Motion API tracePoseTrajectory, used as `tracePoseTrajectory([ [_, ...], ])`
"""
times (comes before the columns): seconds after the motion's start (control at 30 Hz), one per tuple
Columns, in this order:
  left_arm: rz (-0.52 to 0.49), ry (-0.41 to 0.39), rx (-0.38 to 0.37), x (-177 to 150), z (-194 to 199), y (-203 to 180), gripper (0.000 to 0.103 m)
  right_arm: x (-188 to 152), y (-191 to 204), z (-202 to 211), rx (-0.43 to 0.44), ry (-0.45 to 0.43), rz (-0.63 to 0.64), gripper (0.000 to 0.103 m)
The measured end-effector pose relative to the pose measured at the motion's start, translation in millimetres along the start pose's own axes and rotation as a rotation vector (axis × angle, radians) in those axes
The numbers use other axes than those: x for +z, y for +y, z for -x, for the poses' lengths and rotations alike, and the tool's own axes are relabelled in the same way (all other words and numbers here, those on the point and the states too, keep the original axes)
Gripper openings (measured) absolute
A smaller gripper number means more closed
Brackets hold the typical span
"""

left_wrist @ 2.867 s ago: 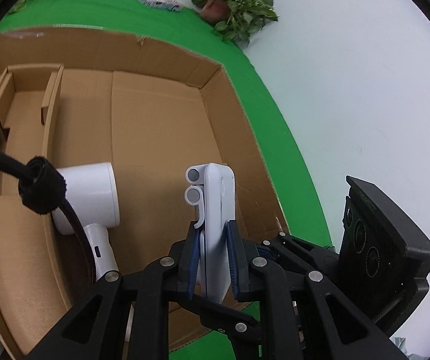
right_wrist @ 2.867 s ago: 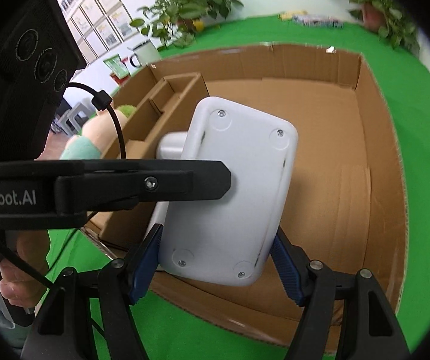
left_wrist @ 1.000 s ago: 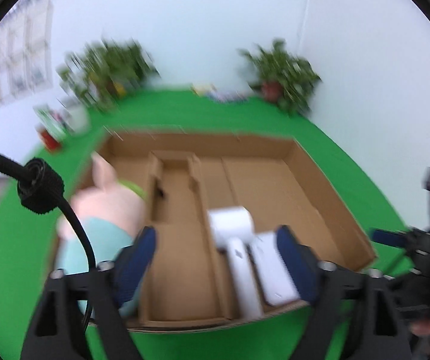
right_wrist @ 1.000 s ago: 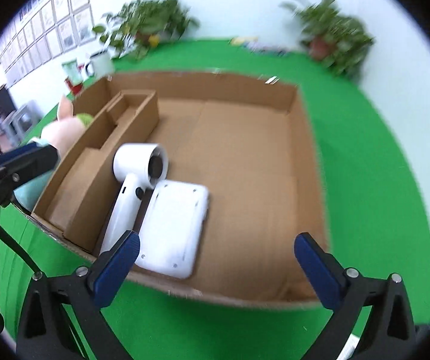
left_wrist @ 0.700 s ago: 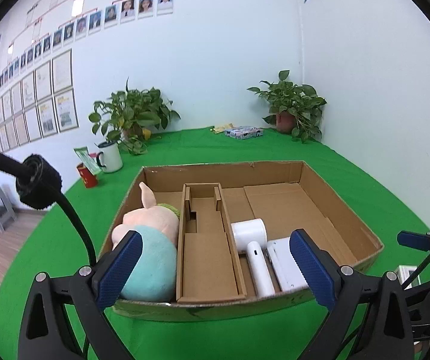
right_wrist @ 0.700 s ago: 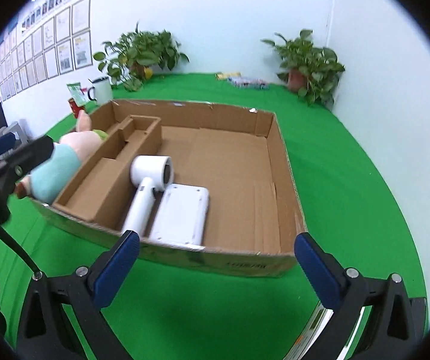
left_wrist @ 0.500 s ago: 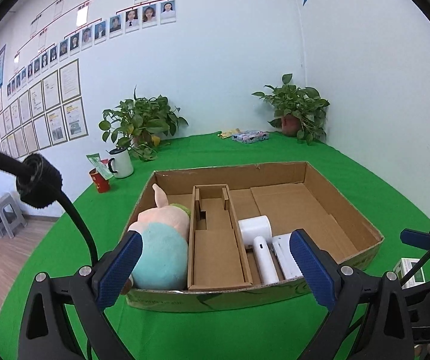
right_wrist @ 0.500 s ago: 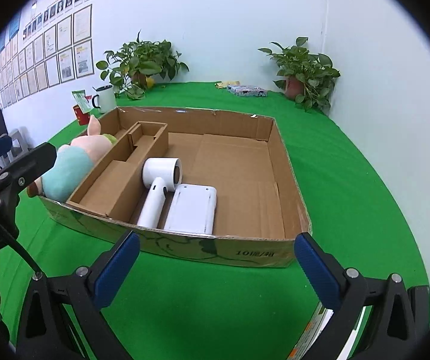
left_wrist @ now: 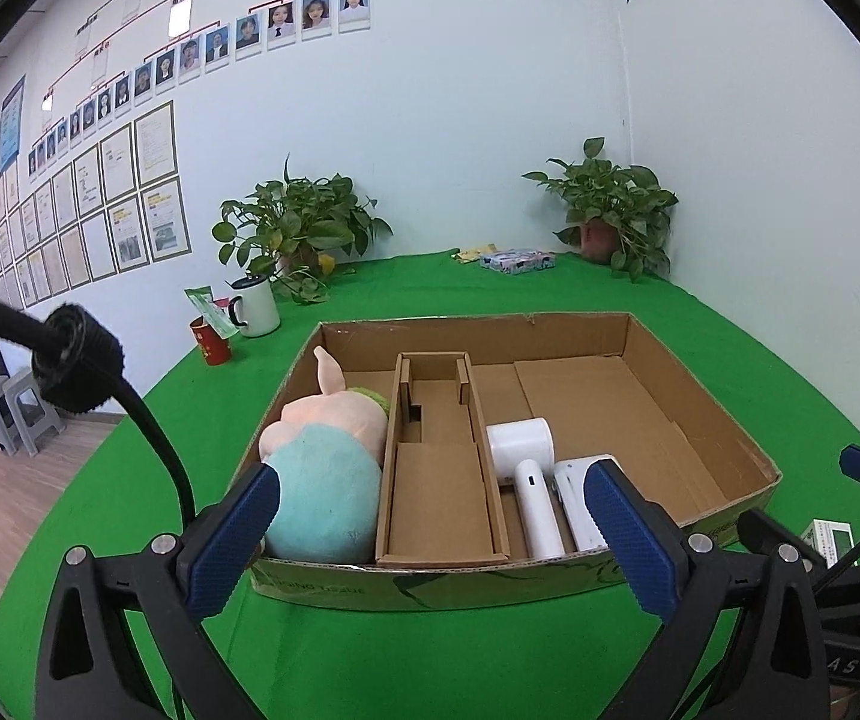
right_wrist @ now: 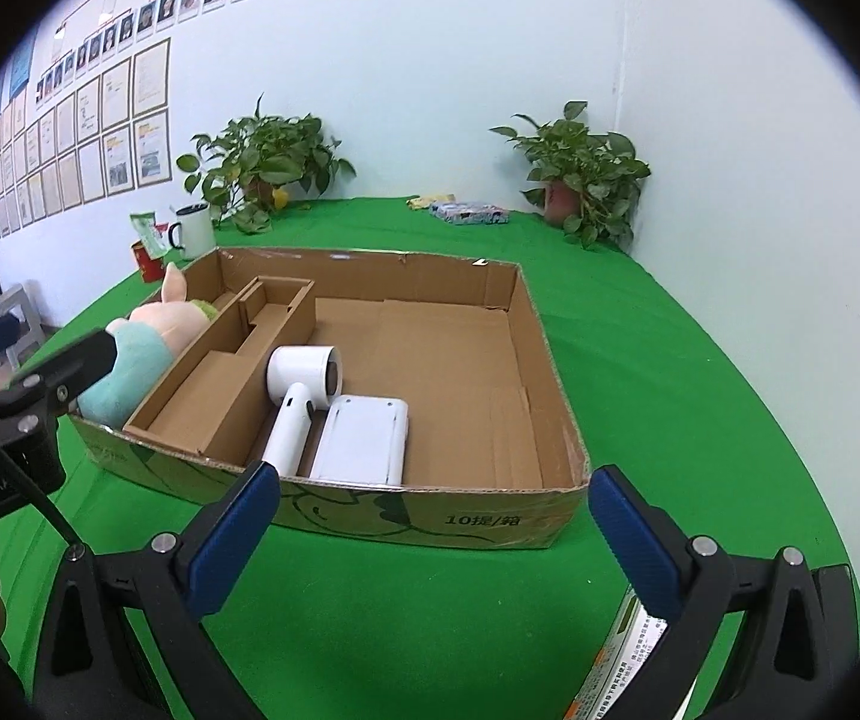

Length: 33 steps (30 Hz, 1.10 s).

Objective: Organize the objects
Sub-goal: 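Move the right gripper toward the white medicine box on the table, then close the right gripper on the white medicine box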

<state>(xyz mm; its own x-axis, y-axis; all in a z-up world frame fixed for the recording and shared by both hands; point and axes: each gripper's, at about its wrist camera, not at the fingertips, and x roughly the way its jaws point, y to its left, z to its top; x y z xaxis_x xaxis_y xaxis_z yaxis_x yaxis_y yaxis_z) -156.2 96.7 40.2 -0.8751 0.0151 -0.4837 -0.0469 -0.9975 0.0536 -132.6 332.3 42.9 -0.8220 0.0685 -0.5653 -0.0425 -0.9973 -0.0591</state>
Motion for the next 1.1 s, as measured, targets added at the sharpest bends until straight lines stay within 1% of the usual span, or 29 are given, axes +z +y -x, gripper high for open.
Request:
tracePoseTrajectory([
  [0.1, 0.000, 0.017, -0.023, -2, -6, 2, 0.102, -3, -12, 0, -0.021, 0.011, -0.021, 0.102],
  [0.2, 0.004, 0.038, -0.070, -7, -12, 1, 0.102, -13, -35, -3, -0.066, 0.051, -0.049, 0.102],
  [0.3, 0.000, 0.067, -0.106, -12, -17, -1, 0.102, -29, -72, -3, -0.130, 0.121, -0.106, 0.102],
  [0.37, -0.010, 0.082, -0.116, -15, -21, -3, 0.102, -43, -100, -4, -0.165, 0.182, -0.158, 0.102],
  [0.43, -0.017, 0.098, -0.117, -19, -25, -5, 0.102, -60, -126, -6, -0.186, 0.255, -0.221, 0.102],
  [0.5, -0.015, 0.115, -0.133, -22, -29, -7, 0.102, -75, -140, -10, -0.191, 0.312, -0.263, 0.102],
  [0.53, -0.013, 0.128, -0.150, -25, -32, -8, 0.102, -84, -145, -13, -0.181, 0.347, -0.288, 0.102],
  [0.63, -0.028, 0.161, -0.171, -33, -37, -15, 0.102, -100, -143, -18, -0.114, 0.403, -0.329, 0.101],
  [0.73, -0.050, 0.175, -0.169, -39, -39, -18, 0.102, -101, -127, -17, -0.099, 0.404, -0.282, 0.099],
  [0.8, -0.055, 0.187, -0.172, -42, -40, -19, 0.102, -102, -117, -21, -0.061, 0.426, -0.269, 0.092],
  [0.87, -0.044, 0.198, -0.186, -45, -40, -17, 0.102, -104, -111, -25, -0.057, 0.449, -0.238, 0.072],
  [0.9, -0.039, 0.201, -0.191, -46, -40, -16, 0.102, -103, -107, -26, -0.060, 0.452, -0.217, 0.070],
  [1.0, -0.029, 0.204, -0.193, -49, -39, -12, 0.102, -100, -92, -20, -0.006, 0.434, -0.189, 0.068],
  [1.1, 0.003, 0.227, -0.205, -50, -41, -6, 0.102, -94, -65, -12, 0.064, 0.413, -0.124, 0.068],
])
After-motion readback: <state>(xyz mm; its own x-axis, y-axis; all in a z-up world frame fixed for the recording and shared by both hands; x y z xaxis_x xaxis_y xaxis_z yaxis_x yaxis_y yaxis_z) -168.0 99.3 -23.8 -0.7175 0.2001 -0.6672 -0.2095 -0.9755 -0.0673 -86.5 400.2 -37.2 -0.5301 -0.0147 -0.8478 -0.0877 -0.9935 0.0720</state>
